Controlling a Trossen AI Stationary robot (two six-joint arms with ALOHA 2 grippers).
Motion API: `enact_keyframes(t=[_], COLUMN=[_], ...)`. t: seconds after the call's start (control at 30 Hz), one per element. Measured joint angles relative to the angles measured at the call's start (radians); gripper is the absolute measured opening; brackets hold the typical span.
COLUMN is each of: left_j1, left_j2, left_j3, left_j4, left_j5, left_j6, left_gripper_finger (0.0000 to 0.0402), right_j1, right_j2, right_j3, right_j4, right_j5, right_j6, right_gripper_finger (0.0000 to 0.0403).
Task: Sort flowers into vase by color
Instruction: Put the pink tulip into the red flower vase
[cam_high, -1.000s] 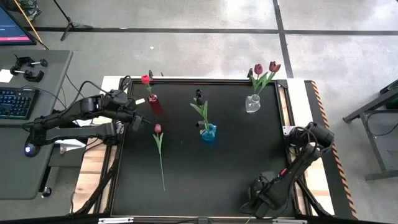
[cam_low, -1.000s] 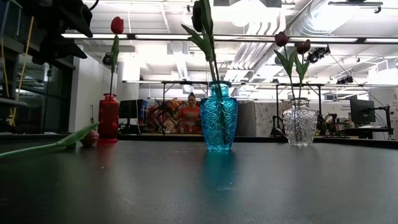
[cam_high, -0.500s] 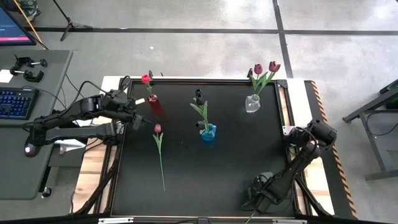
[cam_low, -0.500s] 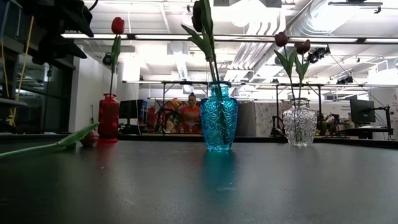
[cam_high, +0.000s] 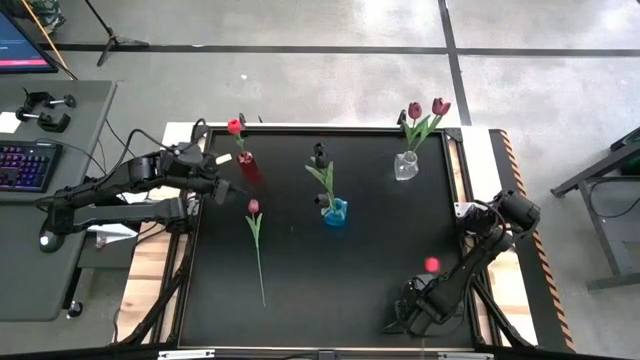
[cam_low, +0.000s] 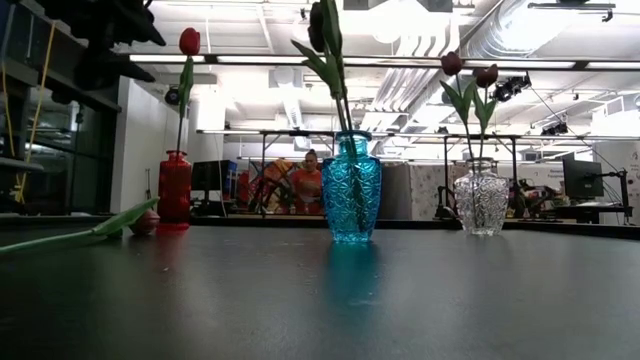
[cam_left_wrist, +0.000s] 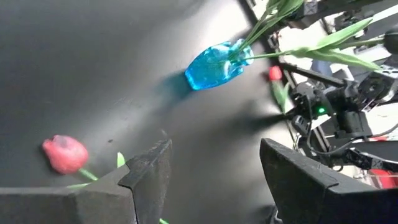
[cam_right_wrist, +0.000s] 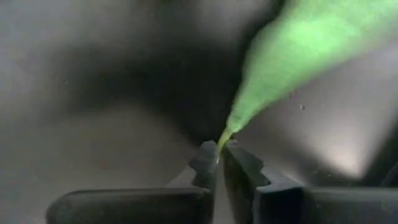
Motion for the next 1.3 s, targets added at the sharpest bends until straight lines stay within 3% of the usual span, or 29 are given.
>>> enact_keyframes(t=[0.2, 0.37, 0.6, 0.73, 1.03, 1.17, 1.3], left_j1=[0.0, 0.001, 0.003, 0.003, 0.014, 0.038, 0.05], left_j2=[0.0, -0.001, -0.019, -0.03, -0.089, -0.086, -0.053], left_j3=[0.0, 0.0, 0.0, 0.001, 0.03, 0.154, 0.272], left_j4=[0.048, 0.116, 0.404, 0.601, 1.075, 0.993, 0.837], left_j5=[0.0, 0.007, 0.154, 0.167, 0.186, 0.184, 0.183], left_j6=[0.0, 0.0, 0.0, -0.001, -0.025, 0.066, 0.231], left_gripper_finger=[0.0232, 0.0232, 0.0232, 0.0232, 0.0232, 0.0232, 0.0232], right_j1=[0.016, 0.027, -0.008, -0.049, -0.192, -0.287, -0.425], right_j2=[0.016, 0.023, -0.052, -0.094, -0.16, -0.182, -0.181], right_j3=[0.075, 0.221, 0.445, 0.532, 0.751, 0.885, 1.009], right_j4=[-0.095, -0.304, -0.449, -0.505, -0.543, -0.542, -0.515], right_j5=[0.042, 0.183, 0.535, 0.771, 1.229, 1.349, 1.364], right_j6=[-0.041, -0.083, -0.187, -0.281, -0.659, -0.927, -1.221], right_gripper_finger=[0.0004, 0.0001, 0.0, 0.0, 0.0, 0.0, 0.0])
